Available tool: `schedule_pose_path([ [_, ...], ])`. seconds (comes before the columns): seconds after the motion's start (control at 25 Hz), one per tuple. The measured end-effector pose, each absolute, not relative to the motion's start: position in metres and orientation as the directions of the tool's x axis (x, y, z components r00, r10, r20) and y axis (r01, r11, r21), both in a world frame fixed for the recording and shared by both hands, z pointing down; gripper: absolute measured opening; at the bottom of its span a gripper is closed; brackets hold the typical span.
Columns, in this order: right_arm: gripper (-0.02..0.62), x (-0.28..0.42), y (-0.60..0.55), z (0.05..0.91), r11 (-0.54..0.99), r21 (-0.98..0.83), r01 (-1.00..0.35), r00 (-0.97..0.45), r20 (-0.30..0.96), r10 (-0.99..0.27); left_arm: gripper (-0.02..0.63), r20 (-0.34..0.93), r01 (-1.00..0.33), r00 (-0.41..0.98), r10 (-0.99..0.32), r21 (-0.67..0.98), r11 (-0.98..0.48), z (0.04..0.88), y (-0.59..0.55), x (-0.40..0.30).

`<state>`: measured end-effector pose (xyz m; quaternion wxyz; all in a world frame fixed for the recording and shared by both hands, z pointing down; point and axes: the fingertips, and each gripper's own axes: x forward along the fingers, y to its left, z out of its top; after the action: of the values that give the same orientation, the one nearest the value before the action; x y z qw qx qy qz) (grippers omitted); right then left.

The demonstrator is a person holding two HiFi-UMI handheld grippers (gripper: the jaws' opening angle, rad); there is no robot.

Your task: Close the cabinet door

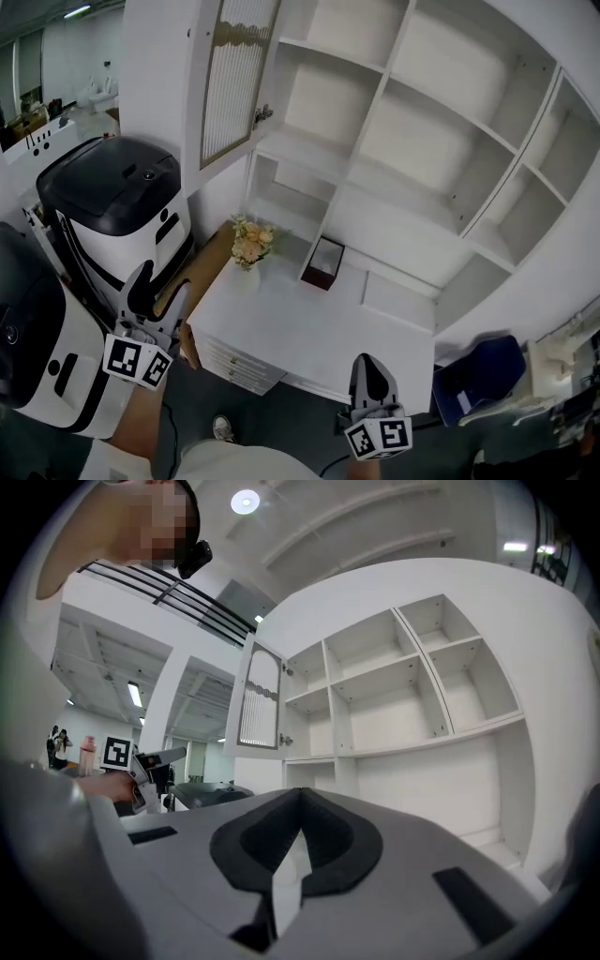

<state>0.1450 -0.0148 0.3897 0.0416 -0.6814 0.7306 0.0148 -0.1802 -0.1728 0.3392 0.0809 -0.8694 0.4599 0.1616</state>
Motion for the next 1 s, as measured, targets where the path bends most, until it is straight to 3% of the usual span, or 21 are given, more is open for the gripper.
schedule_pose_path([
  [0.44,-0.002,0.146,-0.108,0.393,-0.007,-0.139,-0.990,0.013,-0.045,-0.999,0.304,-0.420,-0.751,0.606,-0.676,-0.024,-0.659,0.300,-0.314,-0.160],
  [0.72,-0.001,0.169,-0.133,0.393,-0.026,-0.141,-0.990,0.035,-0.063,-0.997,0.304,-0.491,-0.772,0.566,-0.663,-0.033,-0.635,0.279,-0.354,-0.155],
  [1.0,-0.002,0.192,-0.165,0.372,0.044,-0.150,-0.988,-0.026,-0.121,-0.992,0.304,-0.543,-0.769,0.550,-0.635,-0.031,-0.639,0.253,-0.362,-0.143],
])
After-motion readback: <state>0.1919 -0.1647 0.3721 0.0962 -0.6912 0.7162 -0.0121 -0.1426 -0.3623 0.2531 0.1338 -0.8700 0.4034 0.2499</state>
